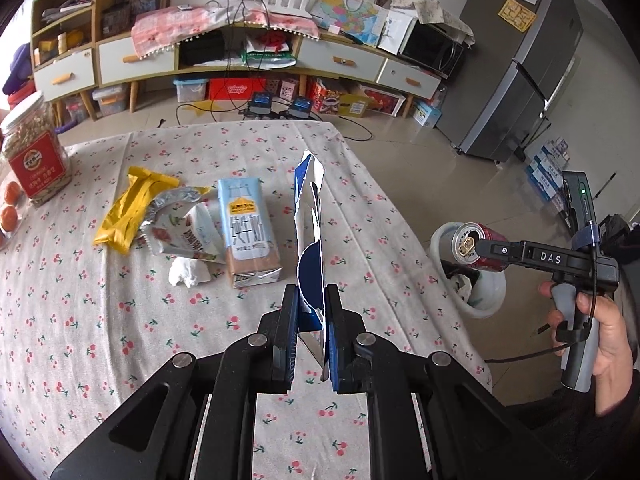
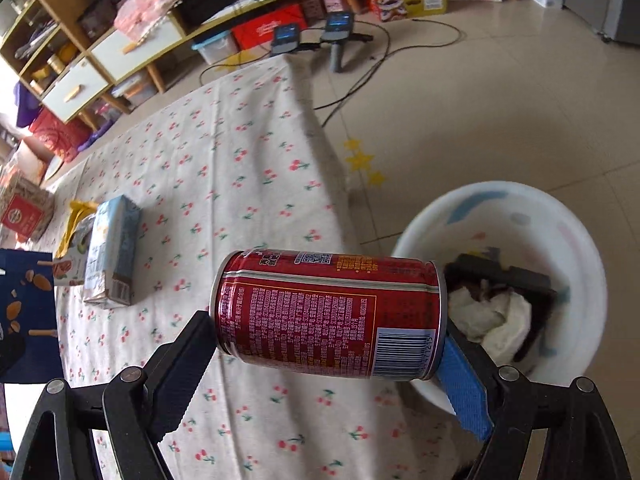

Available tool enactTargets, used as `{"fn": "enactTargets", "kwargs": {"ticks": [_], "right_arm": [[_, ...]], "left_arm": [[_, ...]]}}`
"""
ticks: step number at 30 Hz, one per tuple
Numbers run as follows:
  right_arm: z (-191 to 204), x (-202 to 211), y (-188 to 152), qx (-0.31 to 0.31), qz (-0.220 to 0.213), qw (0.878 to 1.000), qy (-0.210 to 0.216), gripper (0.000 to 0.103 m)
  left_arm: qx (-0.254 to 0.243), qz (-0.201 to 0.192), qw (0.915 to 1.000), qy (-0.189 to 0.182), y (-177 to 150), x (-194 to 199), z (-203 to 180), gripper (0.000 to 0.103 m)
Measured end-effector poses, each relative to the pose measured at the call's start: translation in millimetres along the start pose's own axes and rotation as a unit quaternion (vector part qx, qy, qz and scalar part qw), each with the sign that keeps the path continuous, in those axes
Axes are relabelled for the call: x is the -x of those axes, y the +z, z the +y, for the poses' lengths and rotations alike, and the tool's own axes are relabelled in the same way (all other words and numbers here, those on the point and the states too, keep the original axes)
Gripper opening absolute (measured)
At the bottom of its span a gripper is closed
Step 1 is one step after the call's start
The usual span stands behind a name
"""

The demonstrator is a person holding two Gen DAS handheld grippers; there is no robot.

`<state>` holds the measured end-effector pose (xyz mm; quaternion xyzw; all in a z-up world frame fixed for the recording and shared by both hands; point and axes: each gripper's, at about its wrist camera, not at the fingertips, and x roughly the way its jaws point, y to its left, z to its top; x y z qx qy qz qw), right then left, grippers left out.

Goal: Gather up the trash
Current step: 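Carry can and blue box over the bucket and release both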

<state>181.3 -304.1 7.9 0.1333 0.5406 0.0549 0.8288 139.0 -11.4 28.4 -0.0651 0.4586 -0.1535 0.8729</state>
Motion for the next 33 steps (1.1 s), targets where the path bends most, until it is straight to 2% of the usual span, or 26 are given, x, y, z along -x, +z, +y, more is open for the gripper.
{"fn": "enactTargets", "kwargs": {"ticks": [6,13,20,27,29,30,31,33], "right_arm": [[-73,23,-2,-0.066,-0.015,0.997,-0.03,0.088],[-129,40,-16,-0.1,-0.014,0.994,-0.043,0.088],[-162,50,-24,-0.127,-0.014,0.991,-0.045,0.088],[-172,57,-24,-0.14,-0.021,0.989,-0.045,0.088],[-172,56,-23,-0.141,-0.021,0.989,-0.046,0.088],[-172,56,-22,-0.141,-0.021,0.989,-0.046,0.088],[-173,56,-23,-0.142,-0.022,0.988,-0.047,0.088],[-173,57,-22,-0.145,-0.023,0.988,-0.047,0.088]], "left_arm": [[-0.034,0.024,0.9987,-0.028,5,-31,-51,0.012],[-0.06,0.055,0.9937,-0.077,11,-81,-122,0.012],[-0.085,0.074,0.9862,-0.121,15,-131,-186,0.013],[-0.099,0.071,0.9865,-0.109,24,-165,-207,0.014],[-0.101,0.098,0.9851,-0.098,27,-178,-208,0.033],[-0.1,0.108,0.986,-0.079,29,-183,-207,0.058],[-0.101,0.101,0.9873,-0.069,30,-181,-205,0.072],[-0.104,0.083,0.9887,-0.07,31,-174,-199,0.072]]}}
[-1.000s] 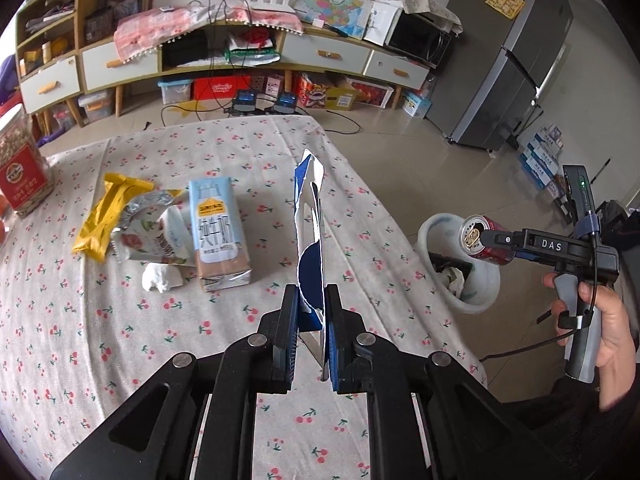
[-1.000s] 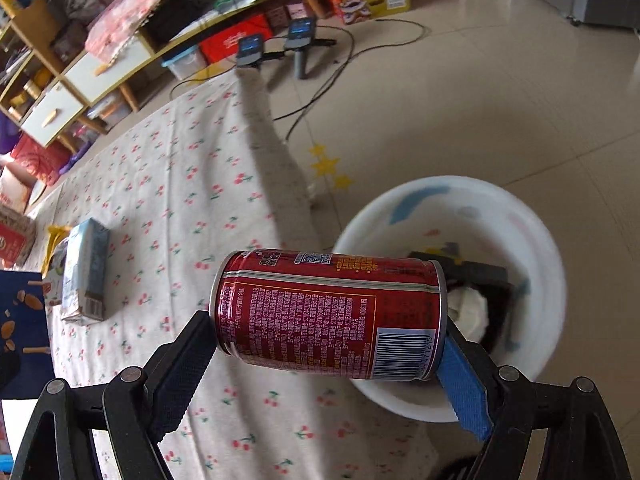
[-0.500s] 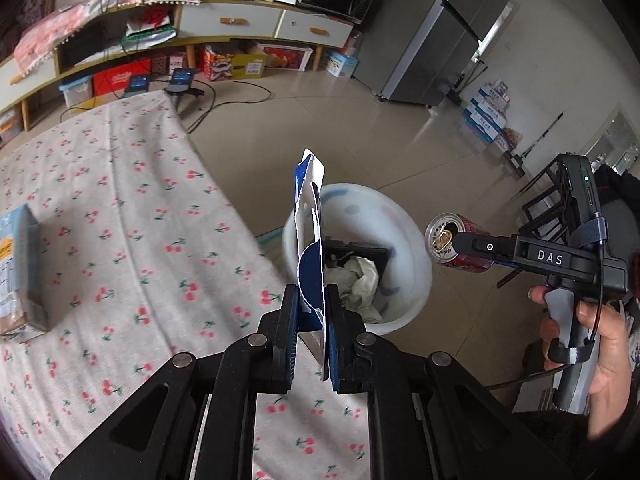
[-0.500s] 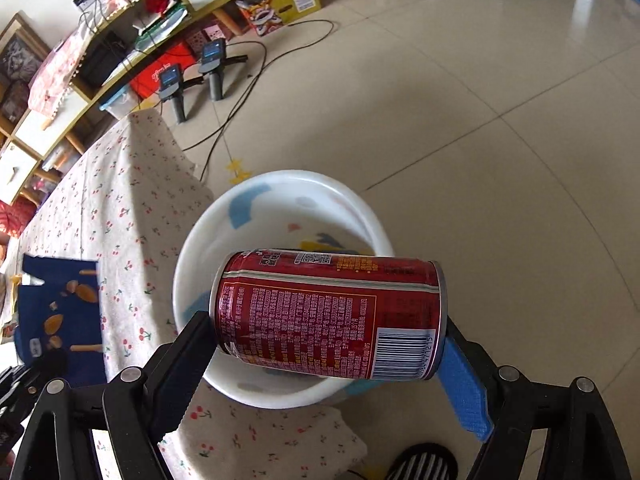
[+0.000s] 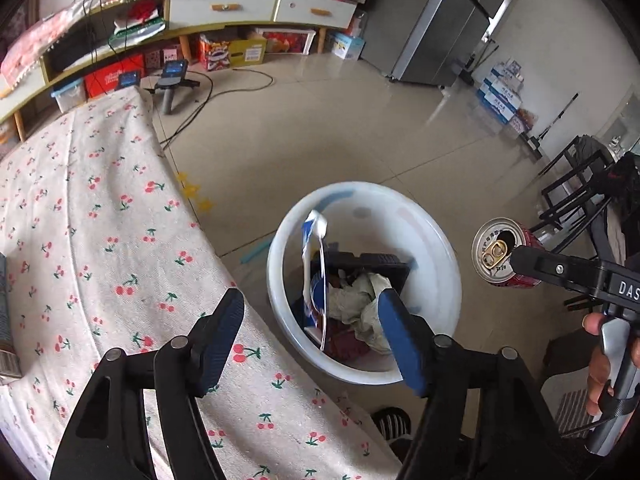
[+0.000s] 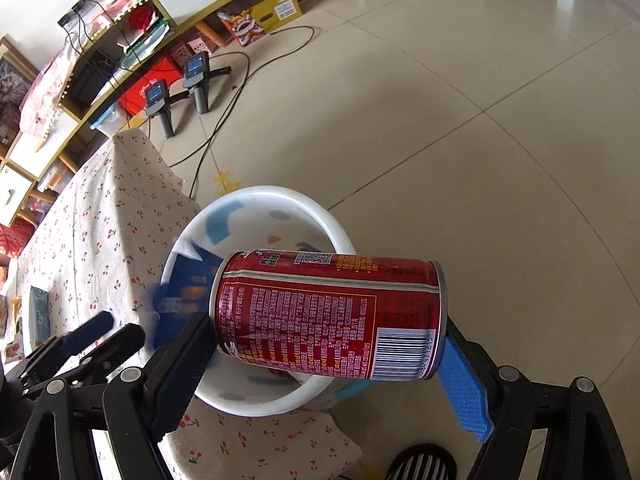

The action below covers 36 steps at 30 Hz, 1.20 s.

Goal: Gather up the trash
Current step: 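Carry can and blue box over the bucket and release both, then move both open tools back over the table toward the milk carton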

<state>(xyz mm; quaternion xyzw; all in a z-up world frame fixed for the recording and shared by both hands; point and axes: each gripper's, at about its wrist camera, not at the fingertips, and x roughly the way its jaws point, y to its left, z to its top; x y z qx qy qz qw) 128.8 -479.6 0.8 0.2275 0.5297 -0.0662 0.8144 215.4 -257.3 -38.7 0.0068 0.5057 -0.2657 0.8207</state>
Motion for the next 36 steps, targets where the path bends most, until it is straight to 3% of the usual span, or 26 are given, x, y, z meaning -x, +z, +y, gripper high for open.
{"fn": "enactTargets", "kwargs": {"ticks": [2,4,8,16,18,19,36], "right_arm": [[0,0,1,-0.002,0.0,1.0,0.001,0.088],[2,-1,2,-0.002,-0.001,1.0,0.0,0.088],[6,-5,3,-0.001,0.002,1.0,0.0,0.088],[22,-15,6,-0.006,0.007,1.0,0.025,0.088],[25,-17,6,-0.011,0.004,0.999,0.039,0.096],[27,-16,7,-0.011,0.001,0.999,0.041,0.1],[93,-20,3,0.054,0.01,0.998,0.024,0.1]], "left_arm": [[0.003,0.0,1.0,0.004,-2,7,6,0.075],[-0.003,-0.003,0.9999,0.016,-6,13,12,0.086],[-0.006,-0.009,0.9993,0.035,-13,29,30,0.087],[-0.021,-0.022,0.9975,0.064,-37,68,66,0.099],[-0.024,-0.025,0.9969,0.07,-43,78,76,0.102],[-0.025,-0.025,0.9966,0.075,-46,83,81,0.102],[0.025,-0.035,0.9895,0.138,-81,152,176,0.102]]}}
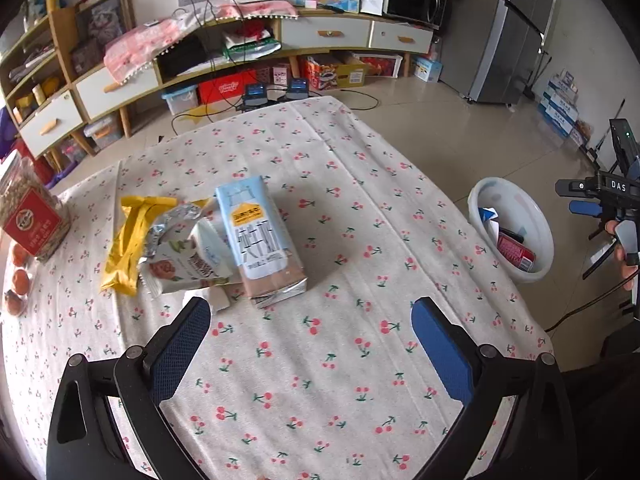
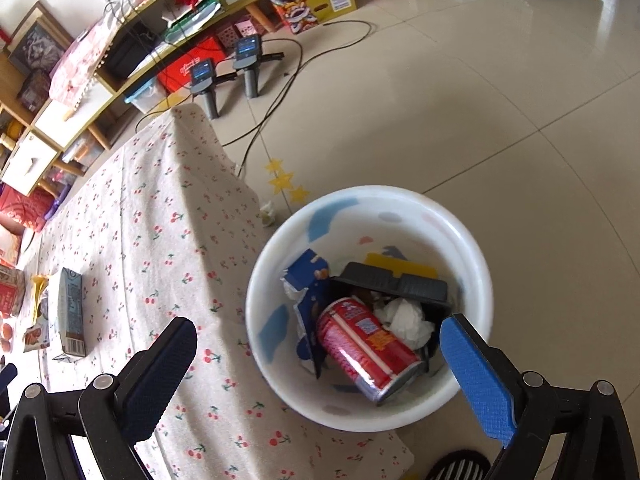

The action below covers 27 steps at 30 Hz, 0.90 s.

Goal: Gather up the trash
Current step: 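Move both open tools back over the table toward the milk carton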

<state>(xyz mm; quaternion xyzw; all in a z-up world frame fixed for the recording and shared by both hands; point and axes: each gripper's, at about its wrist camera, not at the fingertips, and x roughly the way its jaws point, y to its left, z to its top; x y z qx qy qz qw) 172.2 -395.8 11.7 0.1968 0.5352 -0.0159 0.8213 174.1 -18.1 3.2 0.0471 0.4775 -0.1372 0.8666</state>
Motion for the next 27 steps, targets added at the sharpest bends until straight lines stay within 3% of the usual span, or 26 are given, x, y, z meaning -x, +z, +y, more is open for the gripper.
{"fn": "enactTargets", "kwargs": {"ticks": [5,12,17,27], "right_arm": [[40,-12,-6,0.035,0.014,0.999,0.002,0.1],[112,-35,-19,0.093,0.034,0.995,0.021,0.1],[162,-54,-26,0.122,0.045,0.991,0.038,0.1],[257,-98,-56,0.218,0.063,0.973,0.037,0.1]], "left_arm": [[0.054,-0.003,0.9985,-0.007,-5,7,45,0.102],[0.102,0.013,0.994,0.037,-14,10,92,0.102],[0.141,0.018,0.989,0.042,-24,15,119,0.102],[0.181,0.026,0.9798,0.081,-39,23,156,0.102]]}}
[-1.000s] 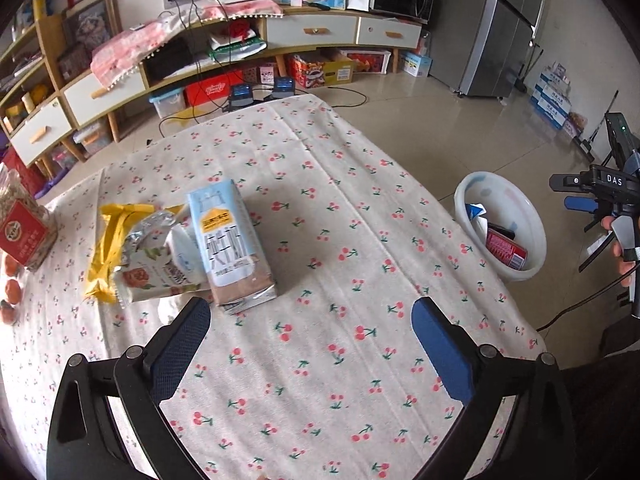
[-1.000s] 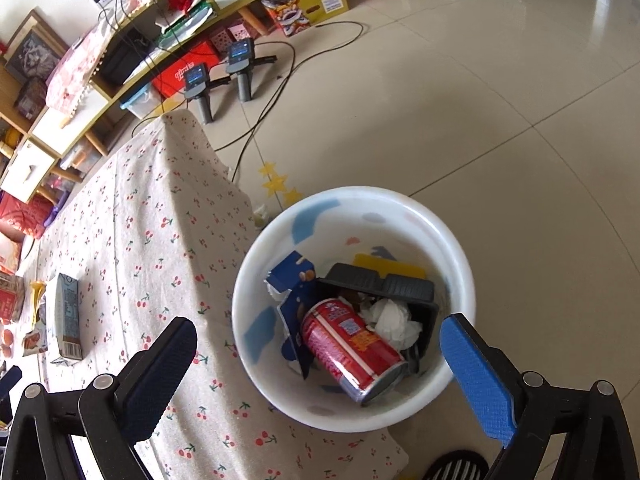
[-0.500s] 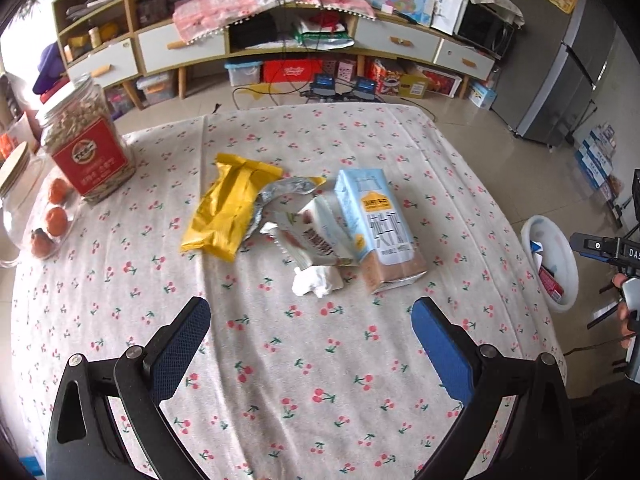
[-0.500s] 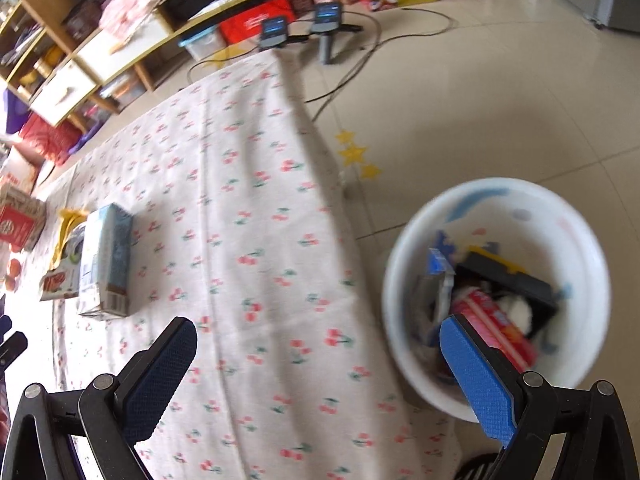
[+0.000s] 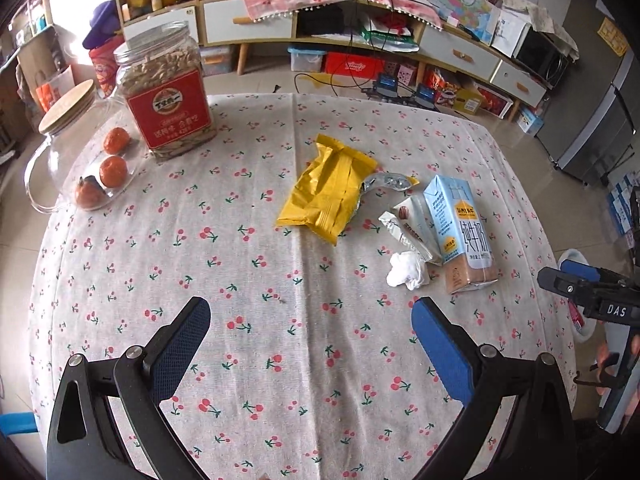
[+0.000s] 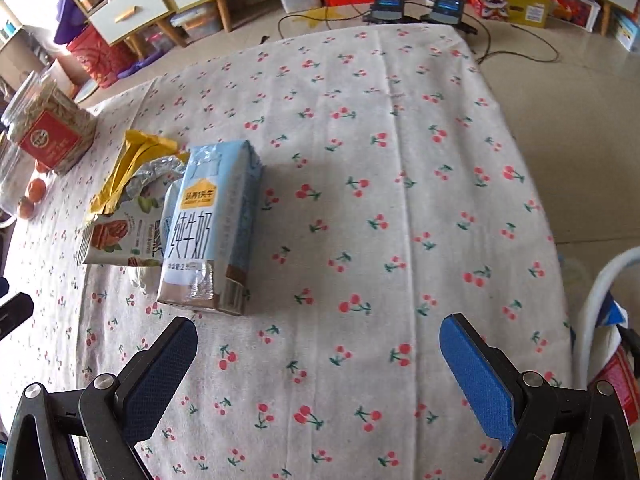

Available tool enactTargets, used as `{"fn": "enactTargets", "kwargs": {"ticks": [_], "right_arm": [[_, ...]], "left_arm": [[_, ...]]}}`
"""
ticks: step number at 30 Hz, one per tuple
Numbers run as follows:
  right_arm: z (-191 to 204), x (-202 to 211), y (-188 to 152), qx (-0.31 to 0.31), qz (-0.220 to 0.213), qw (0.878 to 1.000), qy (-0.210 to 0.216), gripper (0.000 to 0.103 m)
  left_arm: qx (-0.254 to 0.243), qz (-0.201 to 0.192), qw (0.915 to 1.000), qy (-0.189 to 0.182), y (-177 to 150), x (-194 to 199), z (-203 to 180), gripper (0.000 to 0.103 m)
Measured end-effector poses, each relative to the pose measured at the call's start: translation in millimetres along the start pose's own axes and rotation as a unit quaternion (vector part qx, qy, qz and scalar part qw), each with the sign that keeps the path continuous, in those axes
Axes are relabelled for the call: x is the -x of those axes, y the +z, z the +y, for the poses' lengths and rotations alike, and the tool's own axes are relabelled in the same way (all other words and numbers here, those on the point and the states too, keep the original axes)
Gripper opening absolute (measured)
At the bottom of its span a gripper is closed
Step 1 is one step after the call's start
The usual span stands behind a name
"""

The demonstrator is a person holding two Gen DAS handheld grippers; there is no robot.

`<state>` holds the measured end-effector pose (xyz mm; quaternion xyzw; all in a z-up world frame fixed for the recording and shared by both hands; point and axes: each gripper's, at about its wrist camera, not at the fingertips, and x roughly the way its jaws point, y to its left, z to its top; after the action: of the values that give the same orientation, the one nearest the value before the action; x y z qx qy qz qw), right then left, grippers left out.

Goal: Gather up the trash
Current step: 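Move both open tools back over the table toward the milk carton, then grasp the milk carton with the right tool while the left tool grasps the snack bag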

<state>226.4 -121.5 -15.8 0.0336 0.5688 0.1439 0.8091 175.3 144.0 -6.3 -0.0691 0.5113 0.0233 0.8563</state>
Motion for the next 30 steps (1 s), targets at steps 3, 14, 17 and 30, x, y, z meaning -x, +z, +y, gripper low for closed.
{"fn": "enactTargets", "kwargs": {"ticks": [3,14,17,30], "right_arm": [[19,-14,2,0.03,0.001,1.0,-0.006,0.1],[67,-56,8,0.084,0.007,0.996,0.041,0.087],[74,-64,9,0.087,0.007,0.995,0.054,0.081],[24,-36,16,-0.01,-0.015,0.998,0.058,0.056]], "left_arm": [[0.008,0.001,1.0,0.003,1,-1,8,0.102],[0.006,0.004,0.9997,0.023,-3,-3,22,0.102],[0.008,0.006,0.9996,0.027,-4,-5,25,0.102],[0.005,0.019,0.9998,-0.008,5,-24,-8,0.101]]}}
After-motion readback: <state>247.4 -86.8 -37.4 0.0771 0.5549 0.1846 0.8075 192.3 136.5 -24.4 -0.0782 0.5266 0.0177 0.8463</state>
